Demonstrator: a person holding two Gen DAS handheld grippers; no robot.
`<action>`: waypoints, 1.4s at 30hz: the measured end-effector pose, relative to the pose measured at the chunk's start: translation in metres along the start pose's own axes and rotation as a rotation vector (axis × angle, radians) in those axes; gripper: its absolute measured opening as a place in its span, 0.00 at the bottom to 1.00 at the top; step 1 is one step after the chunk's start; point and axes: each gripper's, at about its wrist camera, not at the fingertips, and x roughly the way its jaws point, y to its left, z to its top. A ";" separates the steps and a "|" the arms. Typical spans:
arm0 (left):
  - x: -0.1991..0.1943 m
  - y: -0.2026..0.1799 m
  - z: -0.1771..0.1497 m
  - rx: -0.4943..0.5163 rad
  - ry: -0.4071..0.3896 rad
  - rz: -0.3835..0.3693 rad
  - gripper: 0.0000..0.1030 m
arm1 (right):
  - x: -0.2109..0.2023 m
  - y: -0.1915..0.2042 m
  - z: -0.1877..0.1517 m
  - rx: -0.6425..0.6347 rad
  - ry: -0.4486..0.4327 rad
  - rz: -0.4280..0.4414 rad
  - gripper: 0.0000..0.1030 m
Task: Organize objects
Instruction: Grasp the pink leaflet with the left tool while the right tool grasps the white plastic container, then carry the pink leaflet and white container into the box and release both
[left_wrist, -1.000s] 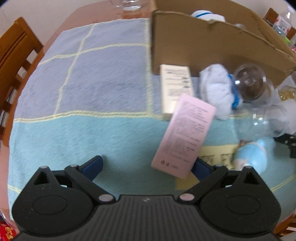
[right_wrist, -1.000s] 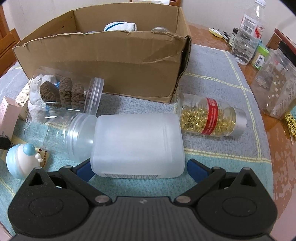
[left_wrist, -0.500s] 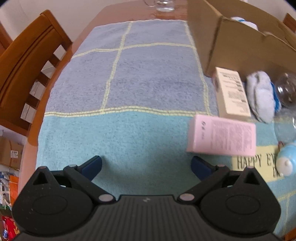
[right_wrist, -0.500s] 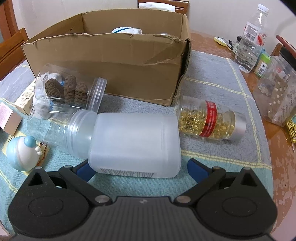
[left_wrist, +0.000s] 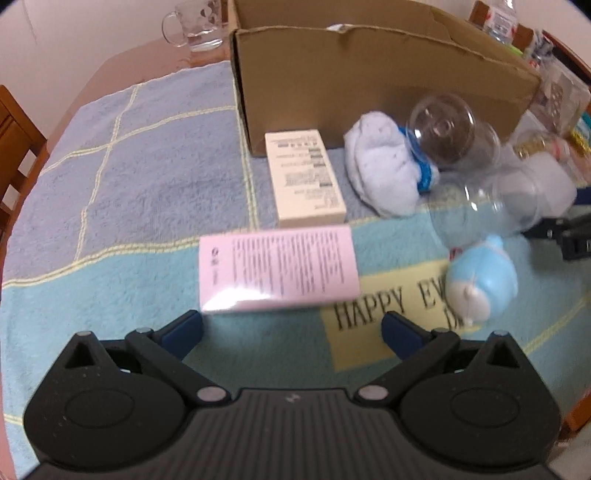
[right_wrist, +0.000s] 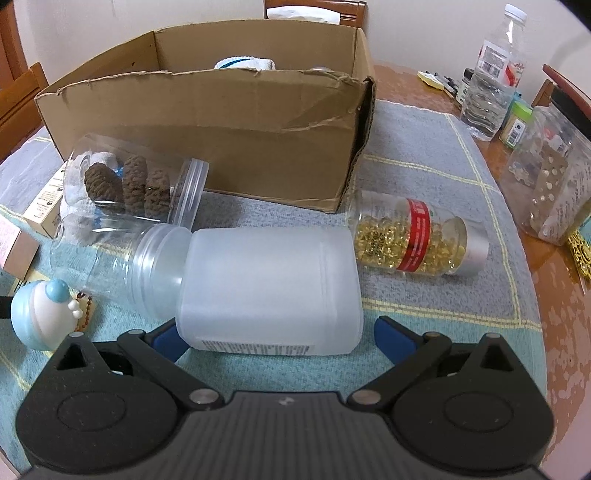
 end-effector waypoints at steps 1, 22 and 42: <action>0.001 0.001 0.002 -0.019 -0.002 -0.001 1.00 | 0.001 0.000 0.001 0.000 0.001 0.000 1.00; 0.008 0.011 0.024 -0.087 -0.025 0.015 0.79 | 0.006 0.005 0.026 -0.038 0.078 0.007 0.86; -0.047 0.014 0.077 0.041 0.017 -0.073 0.78 | -0.036 -0.001 0.051 -0.157 0.084 0.074 0.84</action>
